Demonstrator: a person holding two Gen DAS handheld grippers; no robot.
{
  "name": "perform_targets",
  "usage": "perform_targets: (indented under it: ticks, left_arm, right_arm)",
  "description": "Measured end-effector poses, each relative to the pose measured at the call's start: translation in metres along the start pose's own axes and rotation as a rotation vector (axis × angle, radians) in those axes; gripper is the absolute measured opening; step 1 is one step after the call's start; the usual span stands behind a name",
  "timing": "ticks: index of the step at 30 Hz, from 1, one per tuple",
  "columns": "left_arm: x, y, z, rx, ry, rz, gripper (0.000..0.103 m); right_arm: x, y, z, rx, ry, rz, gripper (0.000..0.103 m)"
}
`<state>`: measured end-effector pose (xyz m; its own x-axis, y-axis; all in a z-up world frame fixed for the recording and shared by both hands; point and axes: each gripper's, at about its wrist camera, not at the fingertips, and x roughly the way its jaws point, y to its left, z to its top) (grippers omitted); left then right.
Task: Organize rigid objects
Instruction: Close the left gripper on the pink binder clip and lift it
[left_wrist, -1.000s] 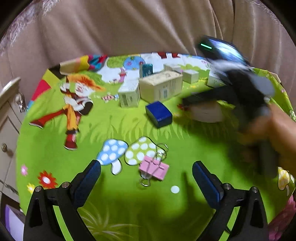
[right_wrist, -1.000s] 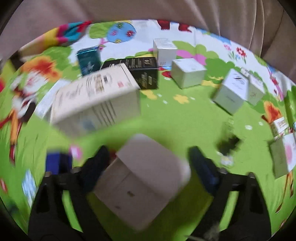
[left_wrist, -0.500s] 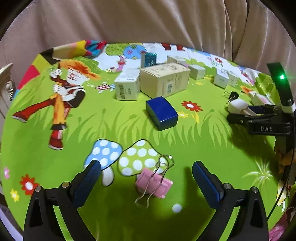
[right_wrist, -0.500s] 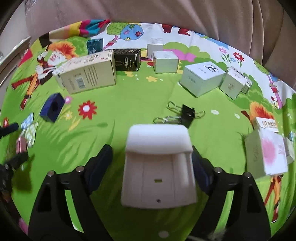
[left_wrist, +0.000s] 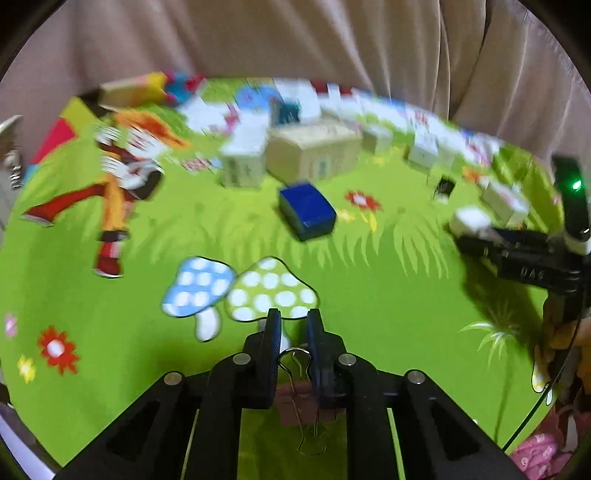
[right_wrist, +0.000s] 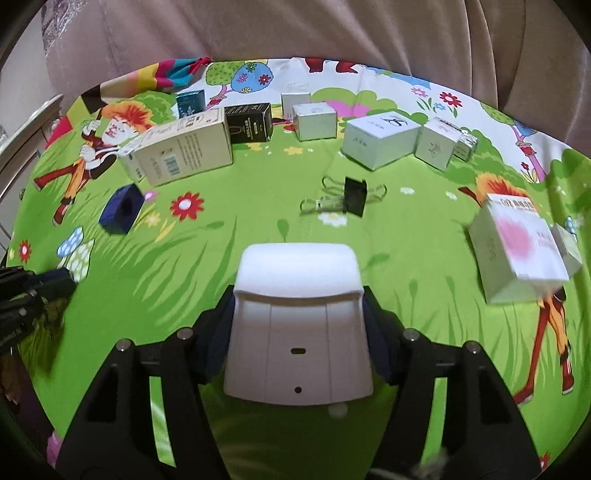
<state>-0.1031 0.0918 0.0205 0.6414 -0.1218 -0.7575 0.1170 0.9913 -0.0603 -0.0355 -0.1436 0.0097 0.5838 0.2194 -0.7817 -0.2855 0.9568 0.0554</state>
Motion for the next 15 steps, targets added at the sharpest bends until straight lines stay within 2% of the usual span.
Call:
perform_targets:
  ticks: [1, 2, 3, 5, 7, 8, 10, 12, 13, 15]
  left_arm:
    - [-0.003, 0.001, -0.003, -0.005, -0.003, 0.021, 0.021]
    - [-0.004, 0.004, -0.005, -0.009, 0.004, 0.022, 0.037]
    - [-0.006, 0.006, -0.006, -0.014, 0.004, 0.004, 0.061]
    - [-0.015, 0.007, -0.009, -0.007, -0.035, 0.010, 0.083]
    - [-0.026, 0.001, -0.011, 0.037, -0.070, 0.035, 0.085]
    - [-0.026, -0.002, -0.011, 0.055, -0.059, 0.040, 0.086]
    - [-0.019, -0.005, -0.015, 0.085, -0.009, 0.033, 0.086]
    - [-0.011, -0.011, -0.022, 0.109, 0.044, -0.023, 0.086]
    - [-0.008, -0.015, -0.024, 0.115, 0.056, -0.030, 0.084]
    - [-0.009, -0.020, -0.027, 0.098, 0.029, -0.025, 0.065]
  right_arm:
    - [0.000, 0.000, 0.000, -0.002, 0.001, 0.000, 0.067]
    - [0.000, 0.000, 0.000, -0.002, 0.002, 0.000, 0.067]
    - [0.000, 0.001, 0.000, -0.003, 0.003, -0.003, 0.067]
    - [0.001, 0.002, 0.000, -0.009, 0.006, -0.008, 0.067]
    - [0.000, 0.001, 0.000, -0.007, 0.005, -0.005, 0.067]
    - [0.000, 0.000, 0.000, -0.005, 0.005, -0.002, 0.067]
    - [0.000, -0.001, 0.000, 0.002, 0.004, 0.005, 0.067]
    - [0.000, 0.000, 0.000, 0.001, 0.004, 0.003, 0.067]
    - [0.000, 0.000, 0.000, -0.001, 0.004, 0.001, 0.067]
    - [0.000, 0.000, 0.000, -0.006, 0.005, -0.001, 0.067]
